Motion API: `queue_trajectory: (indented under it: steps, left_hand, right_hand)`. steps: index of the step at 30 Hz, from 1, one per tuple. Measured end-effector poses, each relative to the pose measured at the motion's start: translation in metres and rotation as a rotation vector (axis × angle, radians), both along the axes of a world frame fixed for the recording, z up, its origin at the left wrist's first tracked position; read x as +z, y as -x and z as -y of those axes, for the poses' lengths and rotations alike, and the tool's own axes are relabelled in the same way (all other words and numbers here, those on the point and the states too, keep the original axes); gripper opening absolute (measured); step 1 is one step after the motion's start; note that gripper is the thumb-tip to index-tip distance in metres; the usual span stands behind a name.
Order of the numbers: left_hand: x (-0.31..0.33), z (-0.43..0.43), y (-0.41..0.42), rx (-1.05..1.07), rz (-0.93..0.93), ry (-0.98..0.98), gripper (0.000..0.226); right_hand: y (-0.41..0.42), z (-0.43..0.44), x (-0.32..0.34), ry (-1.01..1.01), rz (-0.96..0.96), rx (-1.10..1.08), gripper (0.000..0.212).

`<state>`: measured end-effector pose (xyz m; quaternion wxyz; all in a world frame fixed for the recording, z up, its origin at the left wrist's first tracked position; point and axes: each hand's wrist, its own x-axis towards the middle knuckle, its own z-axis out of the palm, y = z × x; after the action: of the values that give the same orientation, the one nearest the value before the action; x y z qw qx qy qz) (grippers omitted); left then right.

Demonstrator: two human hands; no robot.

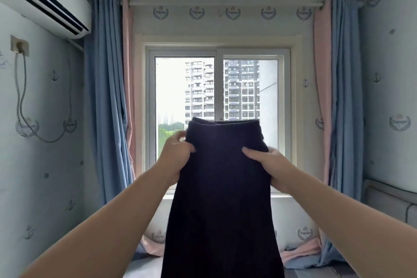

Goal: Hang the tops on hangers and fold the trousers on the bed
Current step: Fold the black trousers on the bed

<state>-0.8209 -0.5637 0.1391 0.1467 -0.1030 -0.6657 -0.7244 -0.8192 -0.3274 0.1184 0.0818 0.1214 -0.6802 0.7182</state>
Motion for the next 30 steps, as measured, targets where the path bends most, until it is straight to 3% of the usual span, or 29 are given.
queue_trajectory:
  steps: [10, 17, 23, 30]
  left_hand:
    - [0.024, 0.036, -0.101, 0.386, -0.206, 0.313, 0.046]
    - [0.024, 0.049, -0.199, 0.392, -0.248, 0.372, 0.042]
    - [0.012, 0.050, -0.279, 0.413, -0.245, 0.362, 0.023]
    - [0.000, 0.052, -0.336, 0.350, -0.181, 0.365, 0.014]
  right_hand:
    - [-0.070, 0.053, 0.041, -0.177, -0.215, -0.140, 0.034]
    - [-0.173, 0.049, 0.044, -0.158, -0.260, -0.163, 0.029]
    - [-0.264, 0.045, 0.031, -0.154, -0.286, -0.180, 0.021]
    - [-0.324, 0.045, 0.014, -0.151, -0.234, -0.208, 0.020]
